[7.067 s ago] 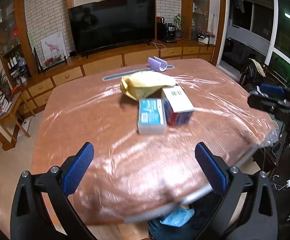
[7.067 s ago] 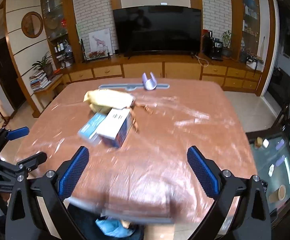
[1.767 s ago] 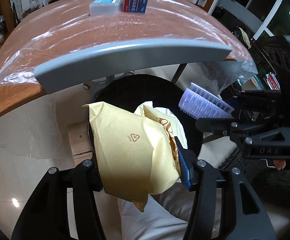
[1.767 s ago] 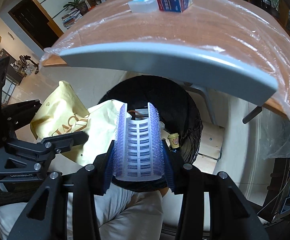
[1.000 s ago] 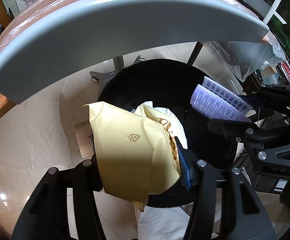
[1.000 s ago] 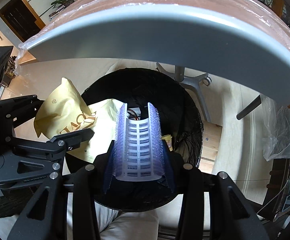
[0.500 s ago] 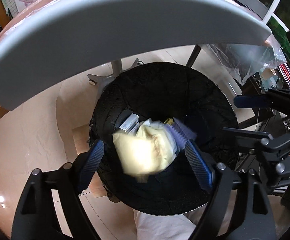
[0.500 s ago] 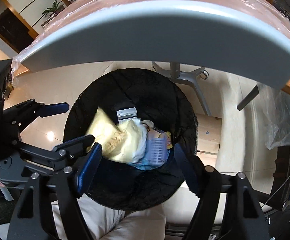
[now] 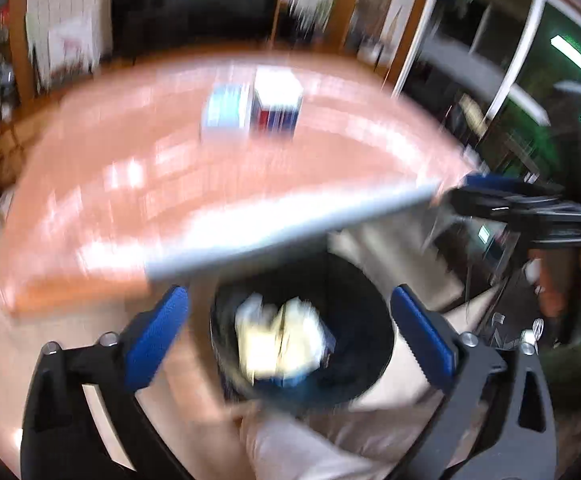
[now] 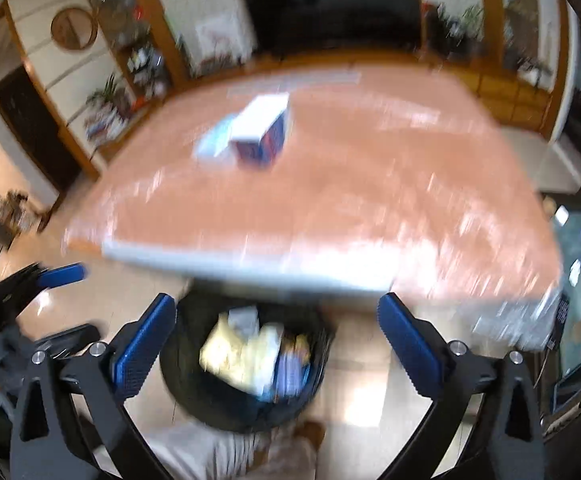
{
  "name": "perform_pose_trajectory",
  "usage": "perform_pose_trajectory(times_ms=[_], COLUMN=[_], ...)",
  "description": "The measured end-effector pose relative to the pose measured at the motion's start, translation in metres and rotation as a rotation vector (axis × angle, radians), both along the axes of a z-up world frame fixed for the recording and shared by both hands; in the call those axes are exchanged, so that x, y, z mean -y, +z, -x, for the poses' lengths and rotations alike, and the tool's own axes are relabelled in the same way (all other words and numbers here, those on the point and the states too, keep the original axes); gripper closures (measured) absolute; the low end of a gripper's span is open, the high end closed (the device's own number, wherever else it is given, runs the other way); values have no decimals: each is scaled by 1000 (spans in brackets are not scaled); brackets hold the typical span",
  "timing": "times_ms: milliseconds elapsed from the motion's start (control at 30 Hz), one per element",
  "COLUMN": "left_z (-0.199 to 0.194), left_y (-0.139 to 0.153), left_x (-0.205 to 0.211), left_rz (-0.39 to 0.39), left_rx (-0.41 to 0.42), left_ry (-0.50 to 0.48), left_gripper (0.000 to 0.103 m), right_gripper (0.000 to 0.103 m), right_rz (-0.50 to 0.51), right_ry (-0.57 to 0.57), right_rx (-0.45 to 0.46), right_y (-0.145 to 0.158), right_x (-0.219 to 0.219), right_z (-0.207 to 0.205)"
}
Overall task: Collect trash
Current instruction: 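Raise both empty tools back over the table toward the two boxes, then grasp the white medicine box with the right gripper while the left gripper grasps the floss box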
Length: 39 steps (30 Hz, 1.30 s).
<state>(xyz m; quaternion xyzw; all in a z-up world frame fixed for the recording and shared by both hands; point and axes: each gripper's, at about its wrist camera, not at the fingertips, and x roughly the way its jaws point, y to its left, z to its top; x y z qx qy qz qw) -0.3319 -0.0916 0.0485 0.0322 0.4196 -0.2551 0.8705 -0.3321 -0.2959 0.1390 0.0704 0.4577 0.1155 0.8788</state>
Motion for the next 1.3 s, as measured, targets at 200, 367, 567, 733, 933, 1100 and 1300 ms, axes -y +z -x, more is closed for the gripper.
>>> perform_pose_trajectory(times_ms=[200, 367, 567, 733, 933, 1100, 1300], left_z=[-72, -135, -173, -188, -207, -213, -223], left_y=[17, -6, -28, -34, -39, -36, -40], left_x=[11, 18, 32, 36, 38, 41, 41], left_rz=[-119, -169, -226, -224, -181, -172, -152], left_rx=[119, 82, 55, 42, -26, -42, -105], left_ry=[79, 59, -6, -40, -57, -50, -48], left_gripper=[1, 1, 1, 2, 15, 16, 43], right_gripper=[4, 4, 13, 22, 31, 30, 54], right_rz=[-13, 18, 36, 62, 85, 81, 86], right_ry=[-36, -24, -49, -72, -102, -93, -96], right_rx=[57, -7, -91, -107, -122, -117, -127], right_y=[16, -6, -36, -47, -58, -61, -61], right_x=[-15, -45, -60, -63, -56, -55, -54], right_z=[-78, -146, -195, -210, -222, -225, -226])
